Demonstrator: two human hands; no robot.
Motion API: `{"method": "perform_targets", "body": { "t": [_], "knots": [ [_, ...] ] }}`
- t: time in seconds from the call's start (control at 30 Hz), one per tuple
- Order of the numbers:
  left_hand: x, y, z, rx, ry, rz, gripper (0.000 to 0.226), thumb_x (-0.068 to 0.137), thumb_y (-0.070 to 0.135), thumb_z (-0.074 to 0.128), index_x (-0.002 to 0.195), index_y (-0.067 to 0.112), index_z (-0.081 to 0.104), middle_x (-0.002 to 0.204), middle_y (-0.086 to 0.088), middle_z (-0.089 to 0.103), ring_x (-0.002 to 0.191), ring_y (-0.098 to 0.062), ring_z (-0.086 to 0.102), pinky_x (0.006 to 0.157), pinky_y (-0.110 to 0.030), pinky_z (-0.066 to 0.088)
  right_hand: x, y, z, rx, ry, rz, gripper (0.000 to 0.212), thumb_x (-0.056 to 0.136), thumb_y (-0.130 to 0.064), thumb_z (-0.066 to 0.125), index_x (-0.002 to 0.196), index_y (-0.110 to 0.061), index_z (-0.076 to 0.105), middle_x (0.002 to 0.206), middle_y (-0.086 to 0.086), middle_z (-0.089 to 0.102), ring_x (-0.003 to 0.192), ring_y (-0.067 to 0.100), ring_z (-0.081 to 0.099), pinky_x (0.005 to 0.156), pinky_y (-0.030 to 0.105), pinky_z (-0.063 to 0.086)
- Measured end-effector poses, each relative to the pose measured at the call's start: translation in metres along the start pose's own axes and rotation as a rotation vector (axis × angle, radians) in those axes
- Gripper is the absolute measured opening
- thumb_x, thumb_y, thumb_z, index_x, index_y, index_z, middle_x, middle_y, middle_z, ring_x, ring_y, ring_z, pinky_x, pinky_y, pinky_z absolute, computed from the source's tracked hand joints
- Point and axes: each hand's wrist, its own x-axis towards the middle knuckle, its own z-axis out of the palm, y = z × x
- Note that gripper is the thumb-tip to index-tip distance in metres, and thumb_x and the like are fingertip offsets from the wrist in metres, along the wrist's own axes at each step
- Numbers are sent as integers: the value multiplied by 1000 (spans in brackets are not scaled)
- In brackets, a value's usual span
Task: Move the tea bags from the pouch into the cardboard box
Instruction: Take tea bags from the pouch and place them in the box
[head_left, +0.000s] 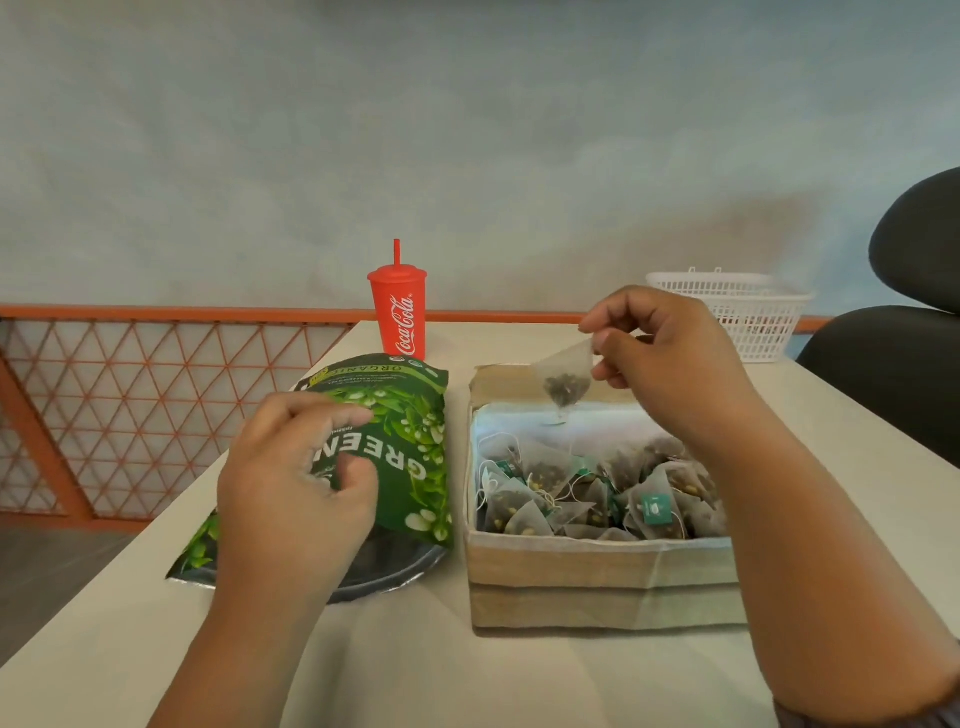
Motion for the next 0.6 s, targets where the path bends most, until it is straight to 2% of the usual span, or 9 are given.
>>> {"method": "perform_targets", "body": {
  "t": [0.1,0.17,0.23,0.3,0.37,0.43,0.53,0.6],
  "knots": [
    [1,-3,-1,129,-113,-65,41,67,-10,58,95,17,71,102,7,49,104,-25,47,77,-30,41,4,17,-2,-133,18,48,27,89,-4,51,75,-26,60,73,-7,62,55,-1,62,61,19,49],
    [2,-6,-4,232,-260,-97,55,65,-9,60,106,27,67,114,8,47,111,-23,37,91,-43,39,6,26,-1,-216,-7,89,27,89,-3,49,77,-25,59,80,-4,63,69,6,64,62,18,44],
    [2,-9,-8,420,-461,-111,70,67,3,63,123,43,50,133,10,35,119,-20,26,98,-45,31,7,33,1,-281,-18,118,27,88,-1,47,80,-23,61,86,-1,65,83,16,62,69,24,43],
    [3,-11,-11,547,-598,-132,78,73,11,60,133,50,30,141,14,19,125,-18,17,99,-43,28,9,33,-1,-273,-13,135,30,88,-1,46,76,-25,60,88,-3,64,88,19,62,76,31,49],
    [4,-14,-11,536,-585,-142,76,75,6,57,135,45,32,142,11,26,124,-20,24,98,-43,32,9,30,-4,-244,-16,143,34,88,-3,47,71,-30,58,84,-8,62,87,20,64,82,38,53],
    [5,-20,-8,434,-499,-133,68,74,-5,56,131,31,49,134,2,44,117,-25,39,95,-45,40,9,28,-6,-223,-32,134,34,88,-4,48,70,-32,57,82,-9,61,87,20,64,84,41,53],
    [6,-23,-4,309,-329,-77,54,71,-15,56,115,16,64,115,-5,60,104,-27,54,89,-38,45,7,21,-4,-186,-51,100,32,88,-6,51,71,-33,58,82,-10,62,87,15,62,86,38,51],
    [5,-19,-4,234,-208,-38,45,71,-16,58,105,11,69,103,-5,64,95,-27,59,86,-34,44,3,11,1,-151,-88,51,28,88,-8,54,74,-31,61,79,-15,61,80,5,58,83,30,50]
  ]
}}
